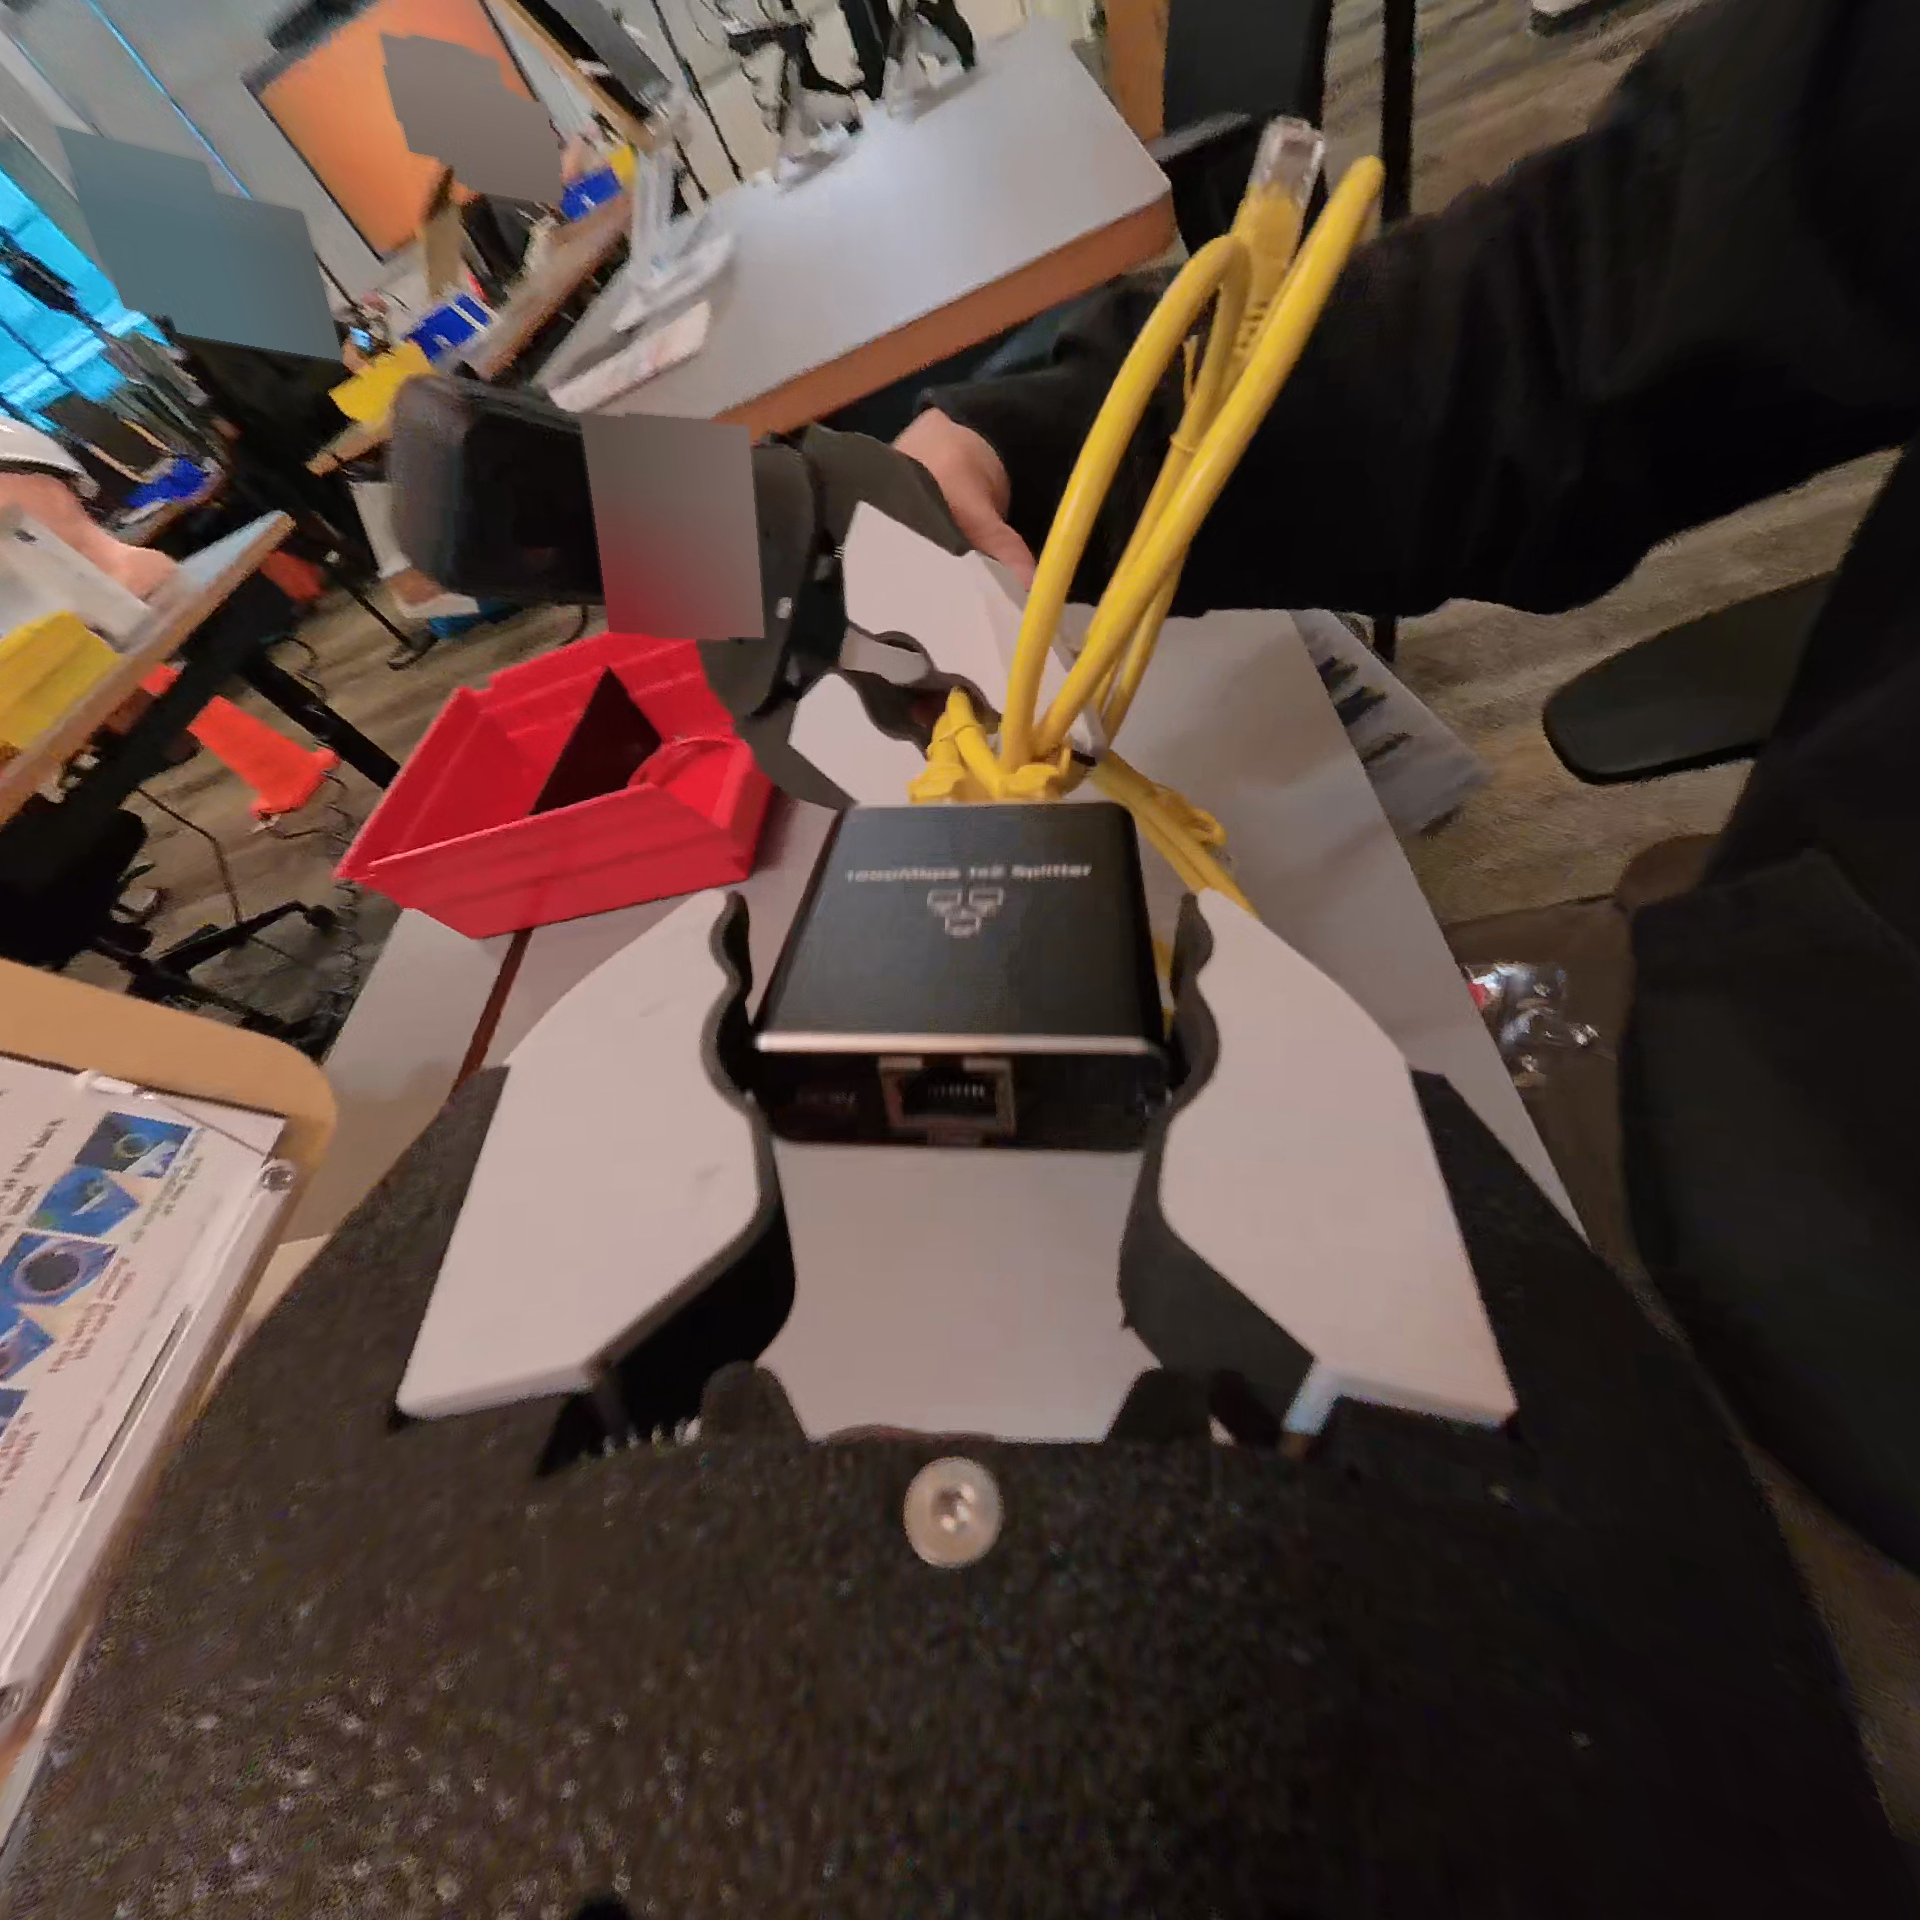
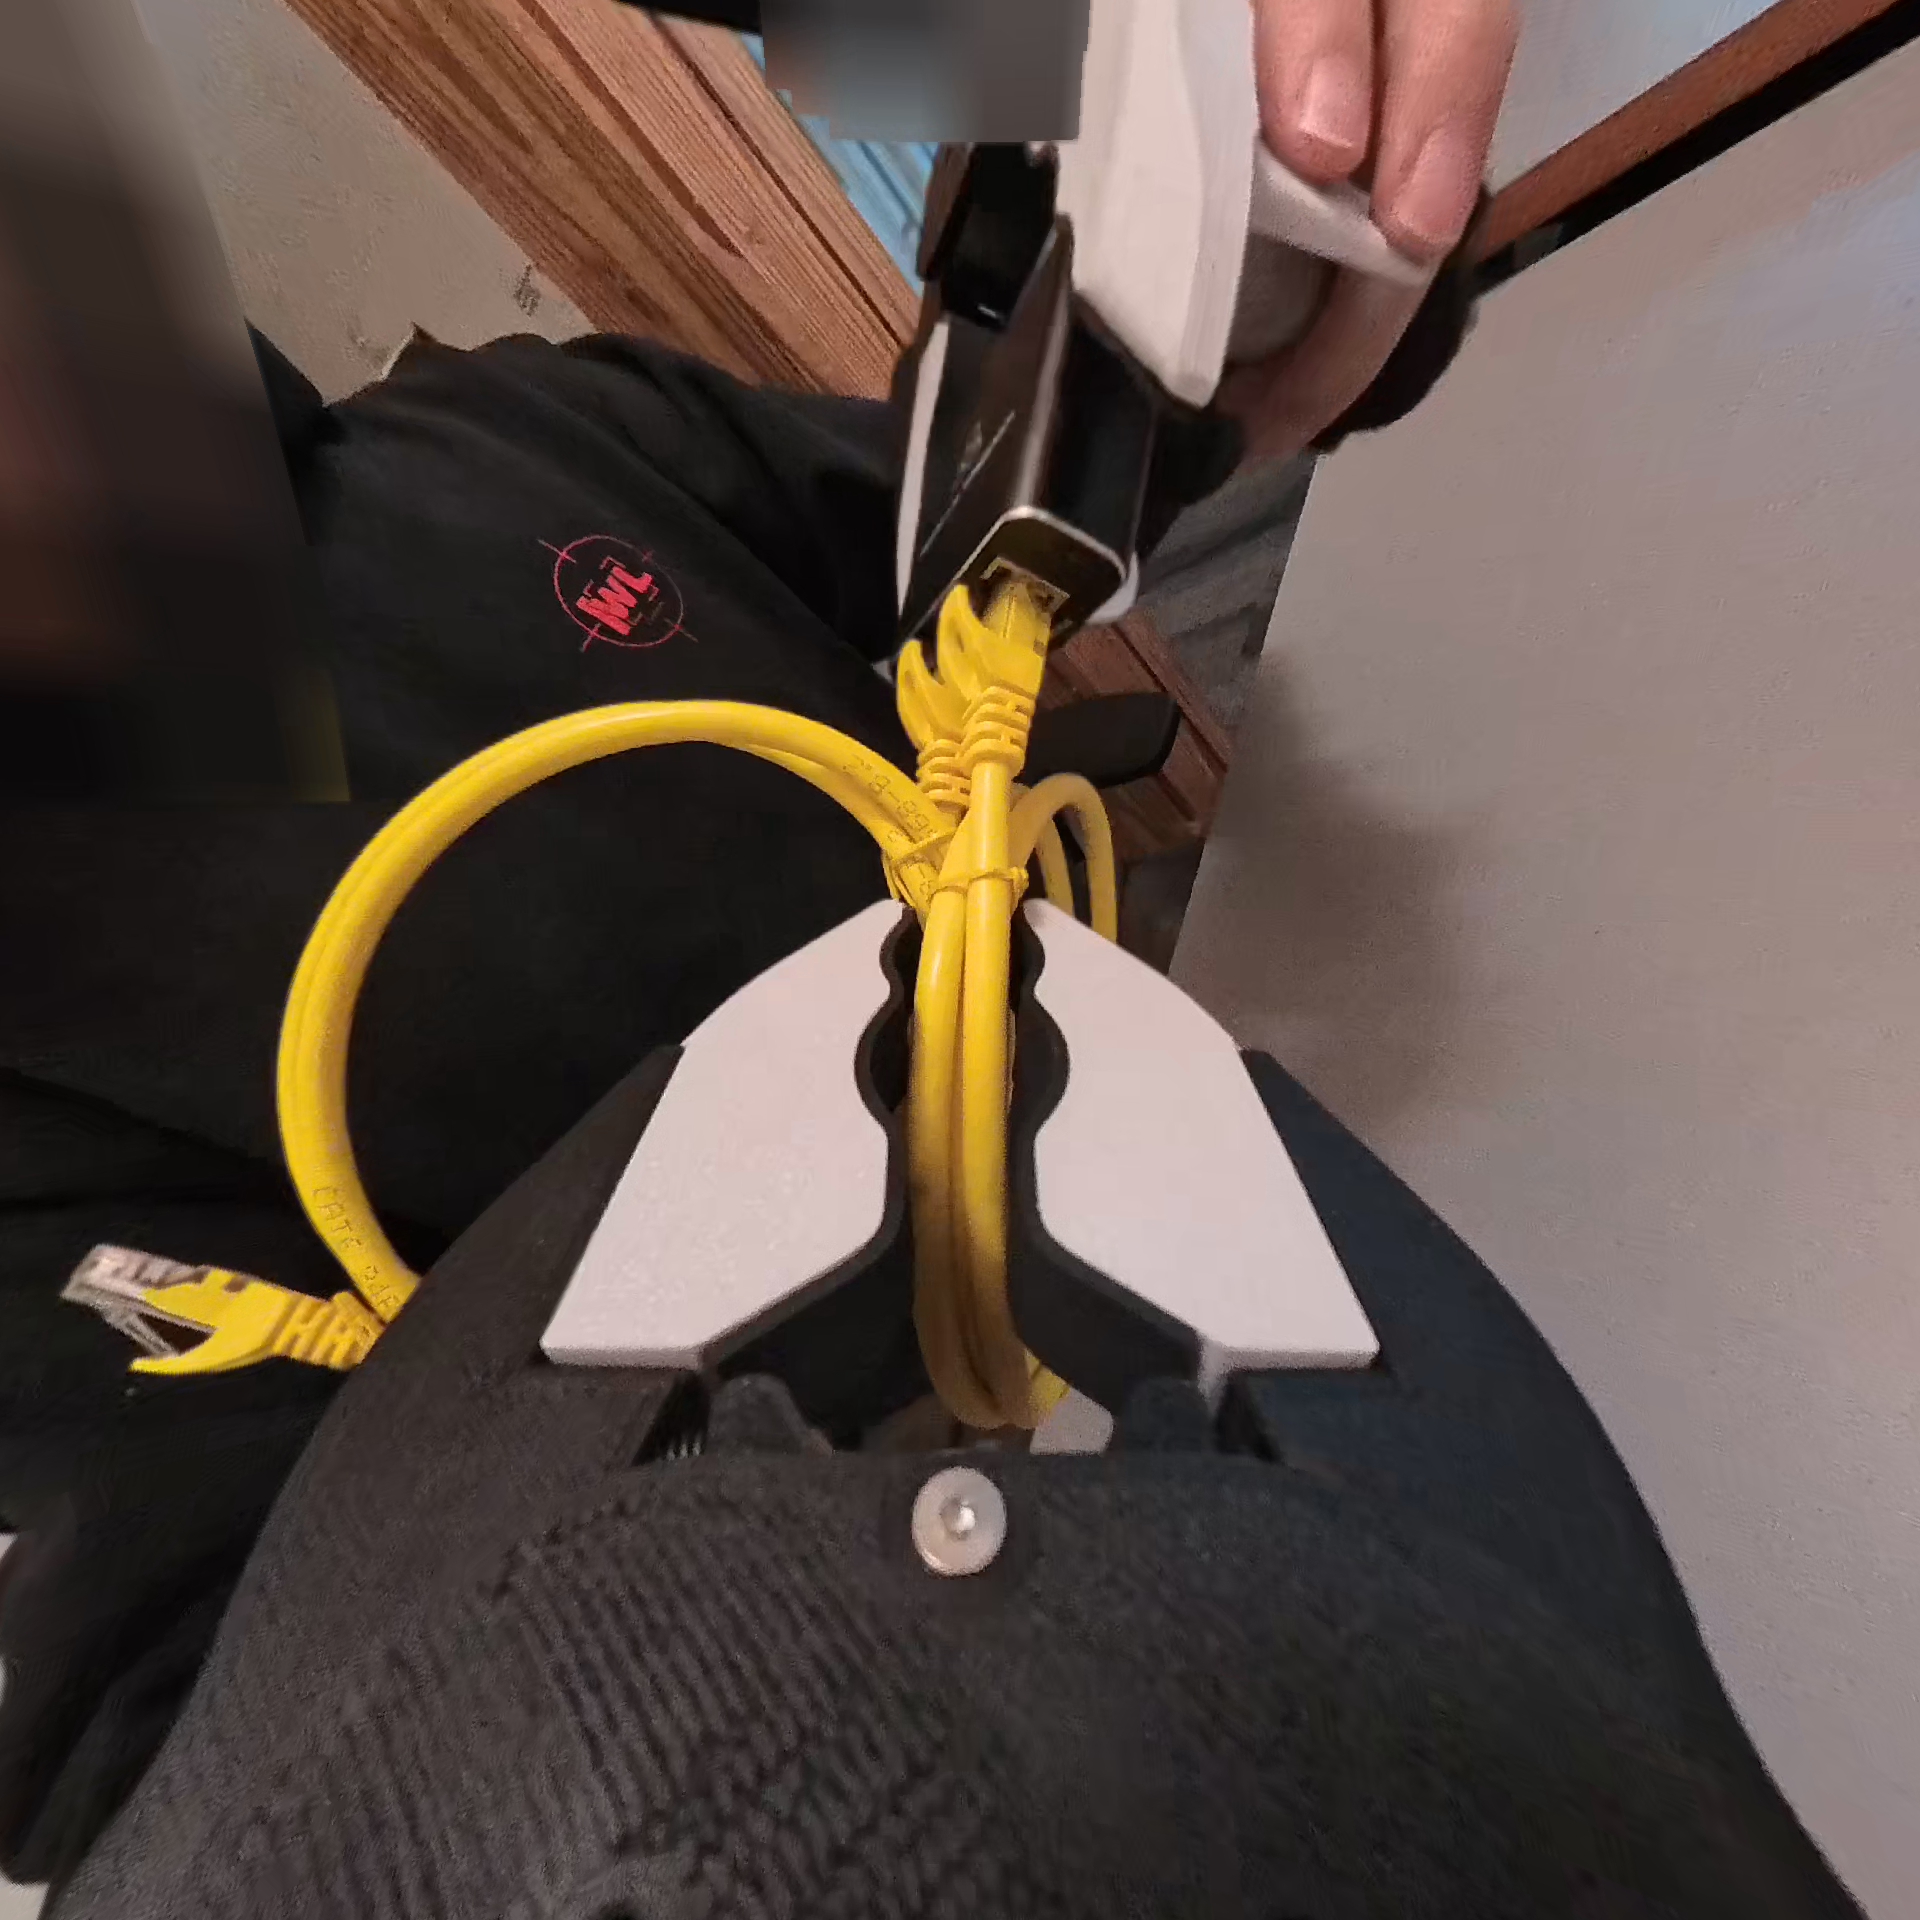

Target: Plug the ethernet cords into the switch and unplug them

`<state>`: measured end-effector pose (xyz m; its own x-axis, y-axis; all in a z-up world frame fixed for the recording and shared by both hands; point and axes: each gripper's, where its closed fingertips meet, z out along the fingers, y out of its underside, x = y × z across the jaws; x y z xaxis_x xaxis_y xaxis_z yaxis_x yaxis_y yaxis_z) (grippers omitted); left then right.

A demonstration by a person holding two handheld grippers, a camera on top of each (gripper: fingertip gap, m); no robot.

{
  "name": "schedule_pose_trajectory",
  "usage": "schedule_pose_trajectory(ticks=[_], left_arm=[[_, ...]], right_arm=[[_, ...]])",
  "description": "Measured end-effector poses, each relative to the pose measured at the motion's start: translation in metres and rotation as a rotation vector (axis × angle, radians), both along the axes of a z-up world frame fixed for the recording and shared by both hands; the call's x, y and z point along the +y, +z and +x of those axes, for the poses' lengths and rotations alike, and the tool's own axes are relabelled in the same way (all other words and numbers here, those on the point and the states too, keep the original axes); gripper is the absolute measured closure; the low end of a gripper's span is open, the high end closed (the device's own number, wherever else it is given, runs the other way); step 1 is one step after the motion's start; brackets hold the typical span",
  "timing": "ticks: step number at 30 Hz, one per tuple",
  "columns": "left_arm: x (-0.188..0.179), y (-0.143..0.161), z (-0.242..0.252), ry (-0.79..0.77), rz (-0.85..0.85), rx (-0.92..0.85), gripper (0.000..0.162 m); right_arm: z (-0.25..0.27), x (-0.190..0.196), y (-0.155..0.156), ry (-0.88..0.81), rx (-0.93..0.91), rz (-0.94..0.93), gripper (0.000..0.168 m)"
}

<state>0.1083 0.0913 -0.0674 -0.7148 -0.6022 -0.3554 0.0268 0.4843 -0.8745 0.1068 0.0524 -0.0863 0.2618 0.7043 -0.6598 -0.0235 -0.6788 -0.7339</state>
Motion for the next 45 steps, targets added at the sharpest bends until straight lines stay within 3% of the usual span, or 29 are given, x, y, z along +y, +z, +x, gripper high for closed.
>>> schedule_pose_trajectory(ticks=[6,26,38,41,45], left_arm=[[-0.001,0.004,-0.005,-0.017,-0.092,0.016,0.082],[0.000,0.004,-0.007,0.007,-0.167,-0.021,0.088],[-0.010,-0.007,-0.010,-0.024,-0.085,-0.034,0.087],[-0.013,-0.007,-0.014,-0.043,-0.095,-0.027,0.087],[-0.011,-0.007,-0.021,-0.083,-0.126,-0.016,0.087]], right_arm=[[0.003,0.000,-0.004,0.000,-0.007,-0.011,0.152],[0.010,-0.005,-0.004,0.017,-0.011,-0.001,0.153],[0.003,-0.005,-0.010,0.039,-0.049,0.000,0.152],[0.002,-0.006,-0.008,0.026,-0.032,0.008,0.147],[0.028,0.009,0.011,-0.145,0.009,0.085,0.125]])
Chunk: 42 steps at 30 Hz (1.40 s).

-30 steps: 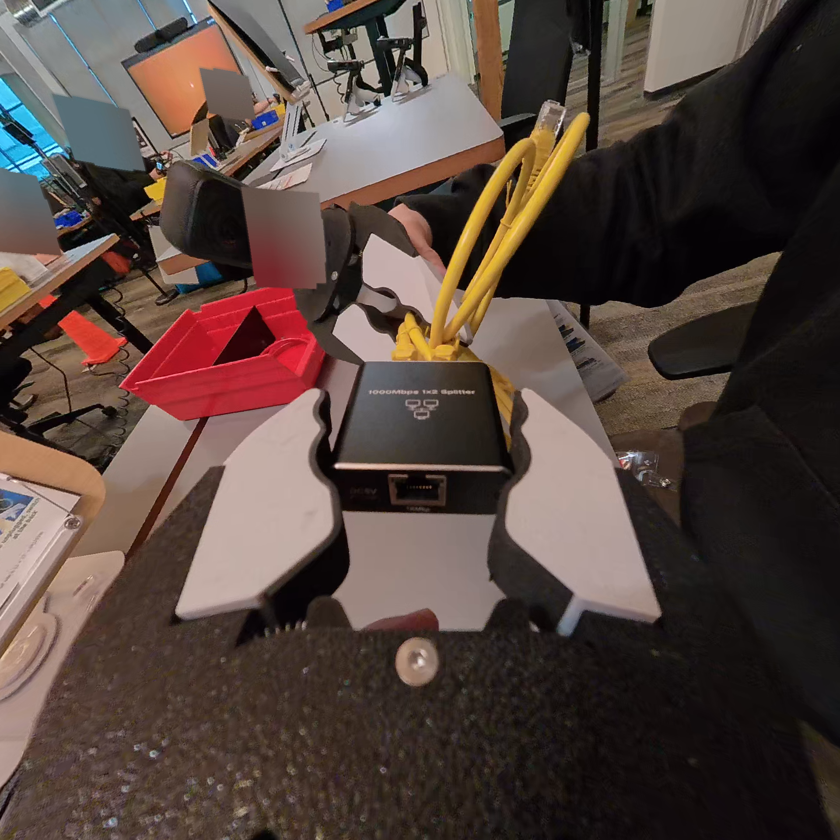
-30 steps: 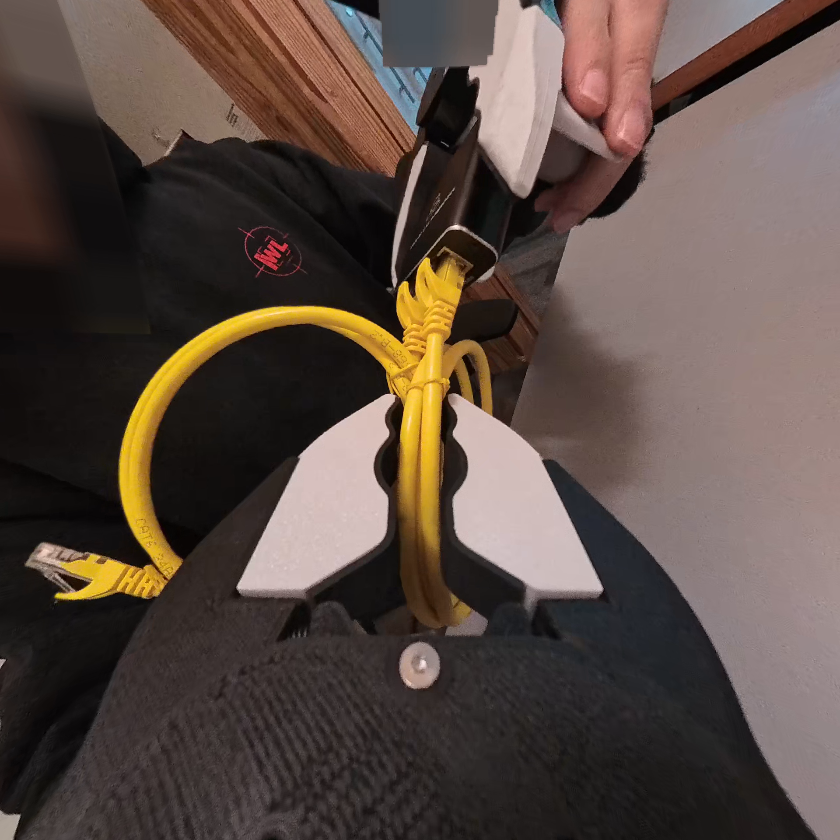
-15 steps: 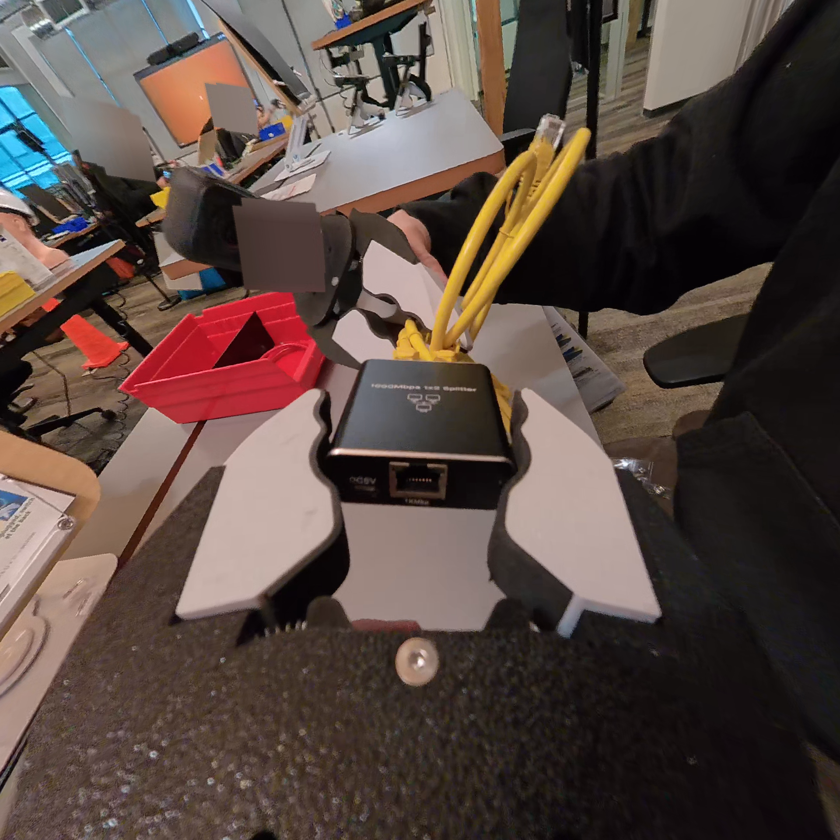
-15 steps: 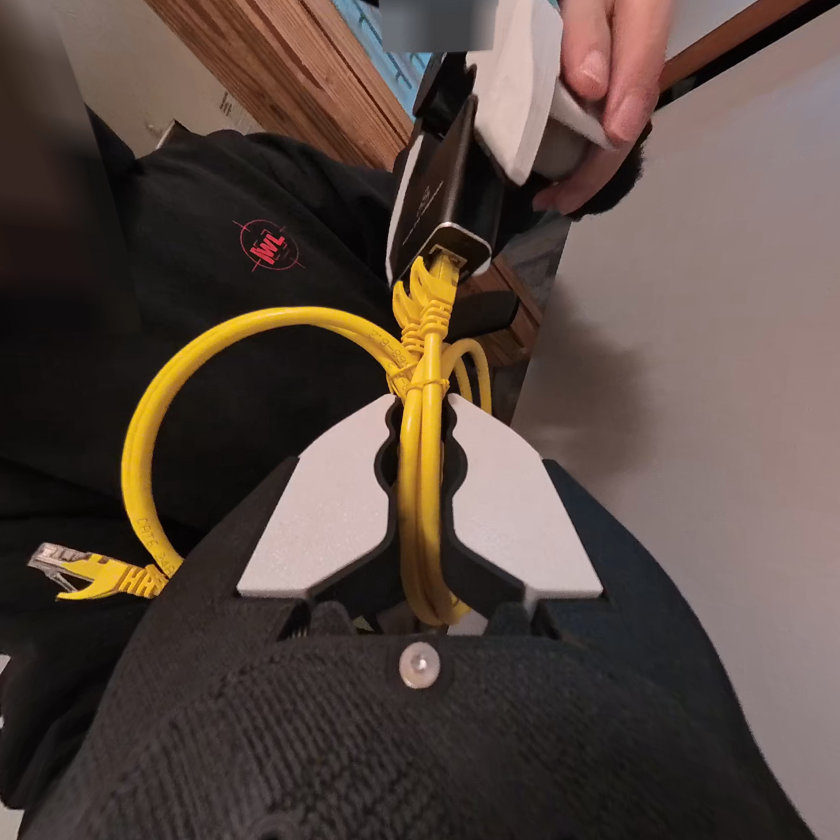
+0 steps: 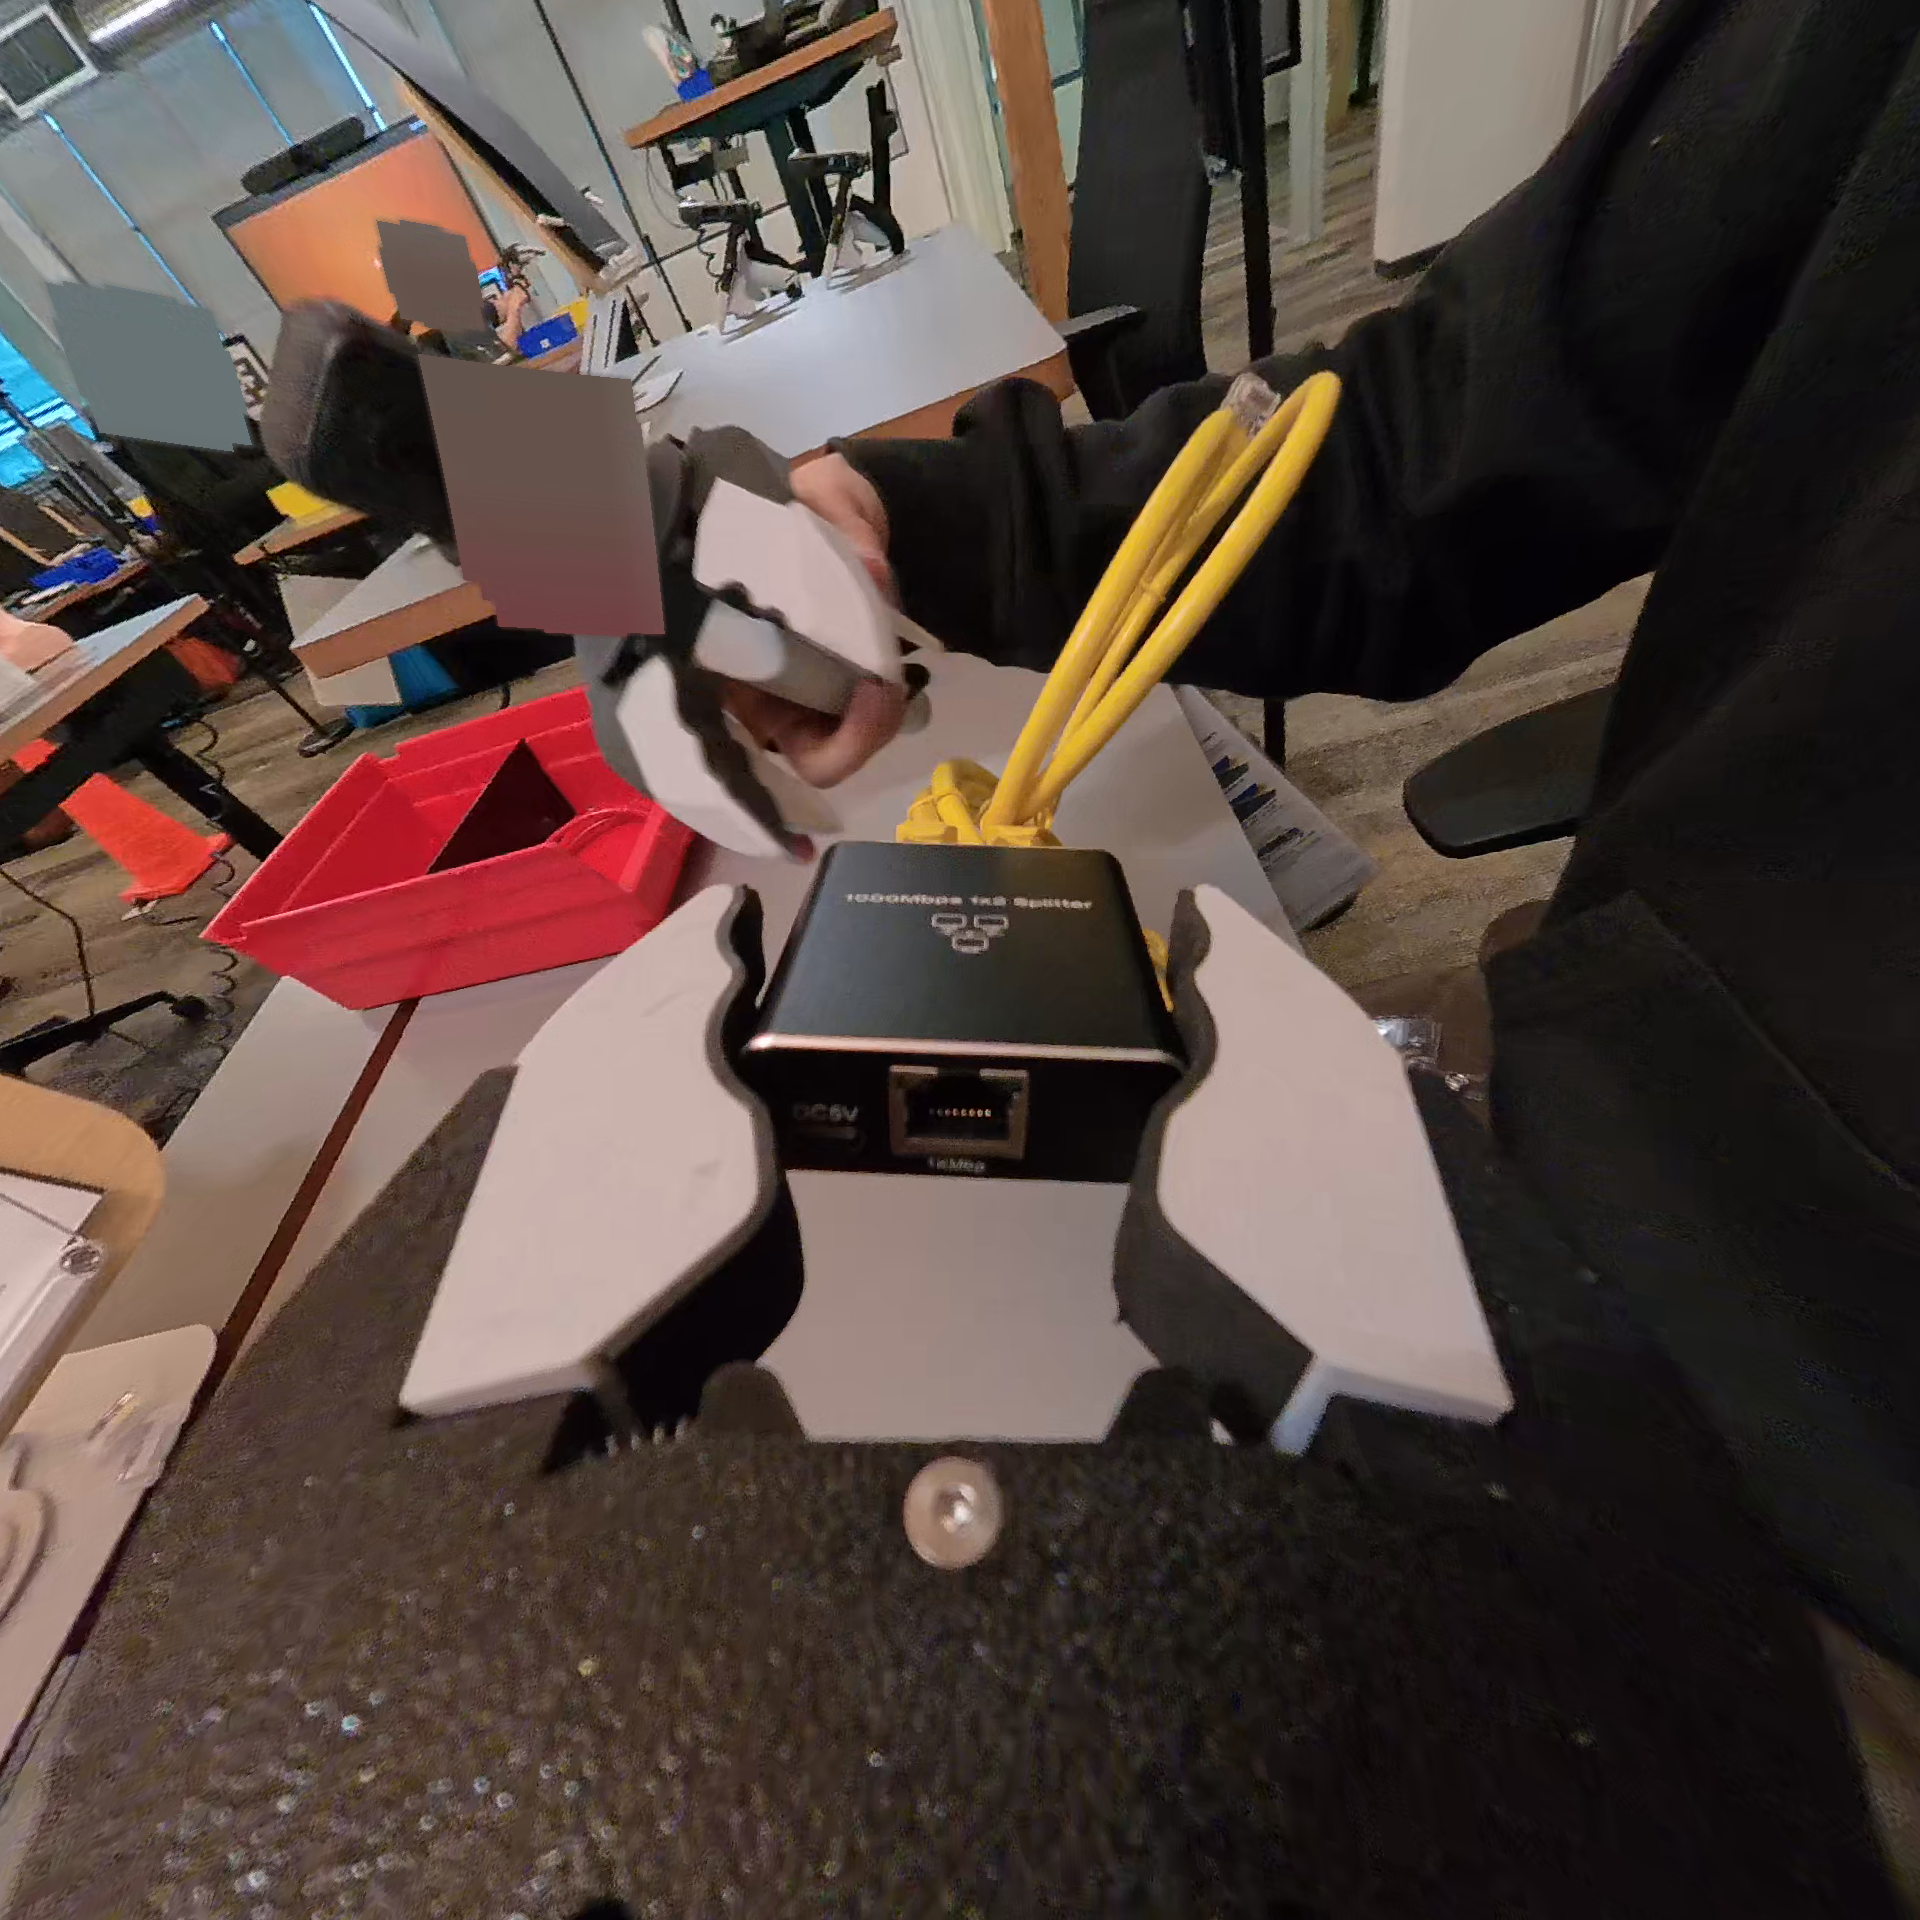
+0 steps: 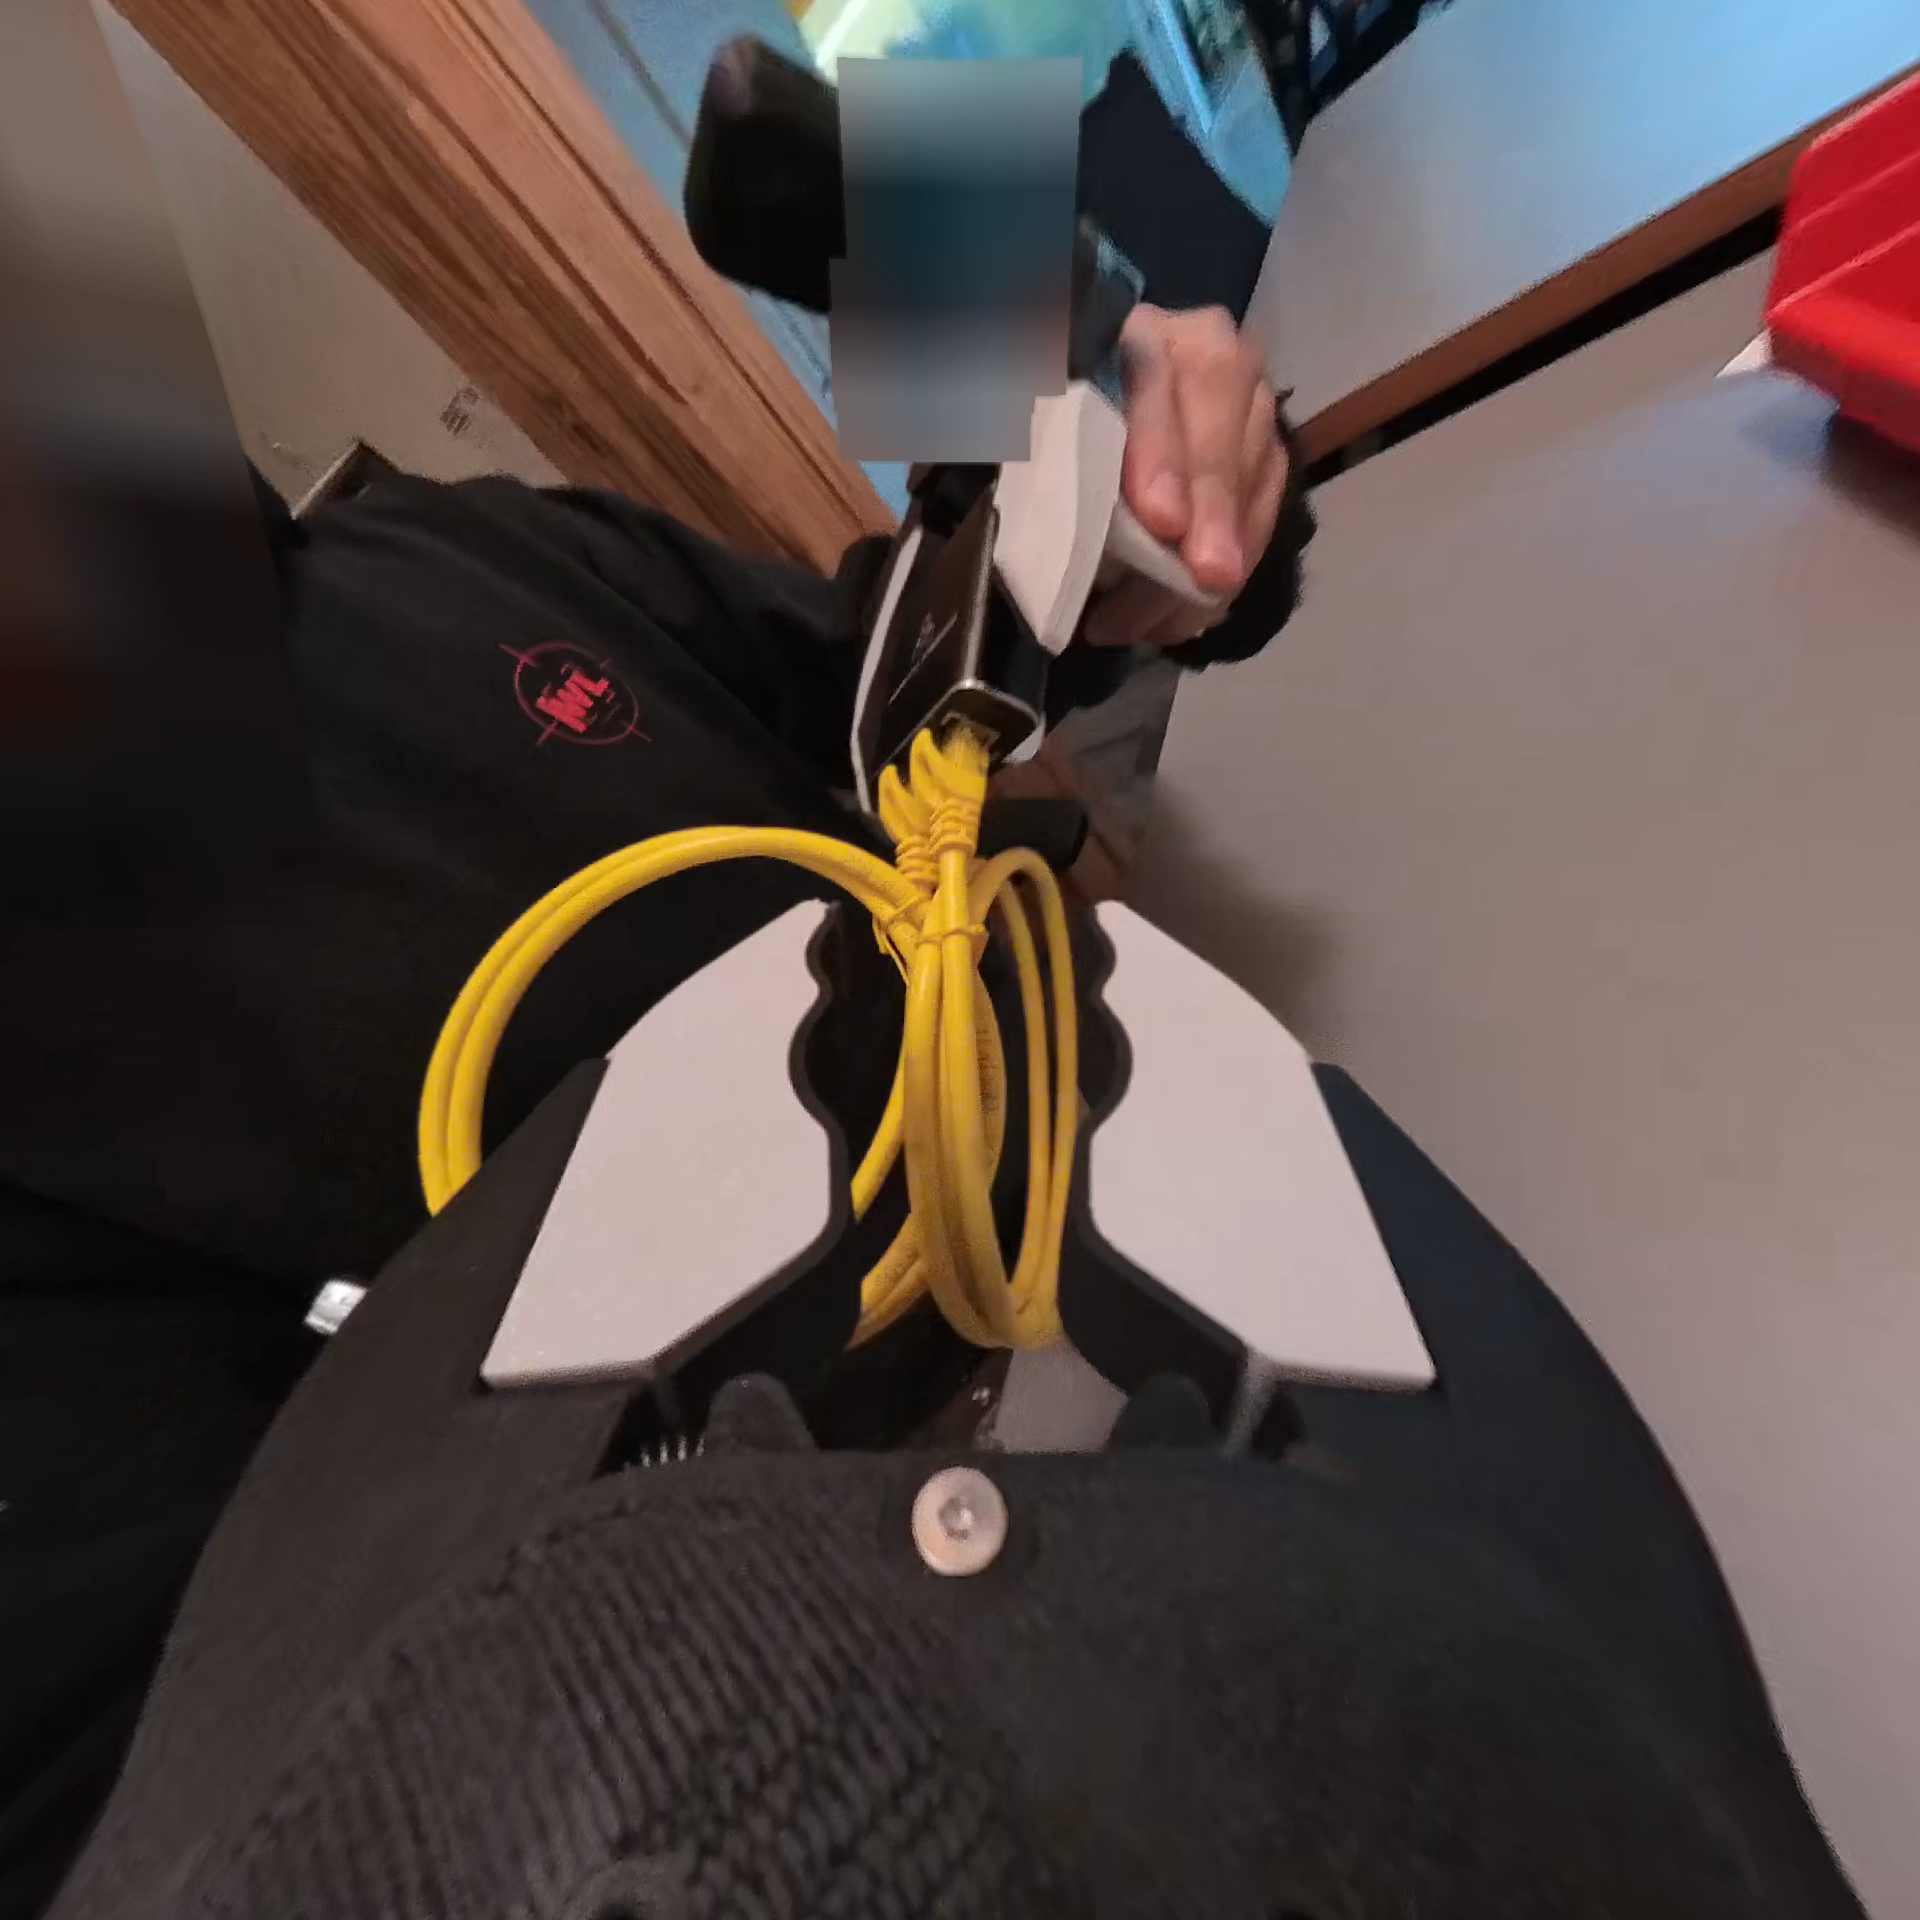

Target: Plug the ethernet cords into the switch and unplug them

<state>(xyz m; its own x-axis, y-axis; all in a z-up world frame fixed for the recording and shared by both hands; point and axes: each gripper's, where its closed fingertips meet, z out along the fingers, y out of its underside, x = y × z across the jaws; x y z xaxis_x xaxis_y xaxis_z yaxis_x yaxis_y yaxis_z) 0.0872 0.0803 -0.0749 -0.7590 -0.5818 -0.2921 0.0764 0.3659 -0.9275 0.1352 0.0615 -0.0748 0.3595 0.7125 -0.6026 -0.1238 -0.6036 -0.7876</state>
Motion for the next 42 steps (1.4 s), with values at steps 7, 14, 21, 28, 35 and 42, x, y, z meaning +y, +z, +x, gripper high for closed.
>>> schedule_pose_trajectory(ticks=[7,14,21,28,35,42], left_arm=[[-0.001,0.004,0.000,-0.045,-0.055,-0.009,0.087],[-0.003,0.003,-0.002,-0.071,-0.045,-0.003,0.087],[-0.005,0.003,-0.006,-0.114,-0.048,-0.011,0.087],[-0.006,0.002,-0.006,-0.132,-0.038,-0.019,0.087],[0.000,-0.004,-0.011,-0.130,-0.031,-0.001,0.087],[-0.009,-0.018,-0.015,-0.159,0.012,0.035,0.087]], right_arm=[[-0.011,0.015,0.015,-0.026,0.009,0.063,0.113],[-0.039,0.022,0.014,0.047,0.025,-0.113,0.126],[-0.045,0.011,0.006,0.166,-0.062,-0.226,0.145],[-0.050,0.015,0.001,0.205,-0.103,-0.282,0.151],[-0.055,0.020,-0.003,0.177,-0.040,-0.333,0.152],[-0.060,0.014,-0.018,0.169,-0.133,-0.423,0.151]])
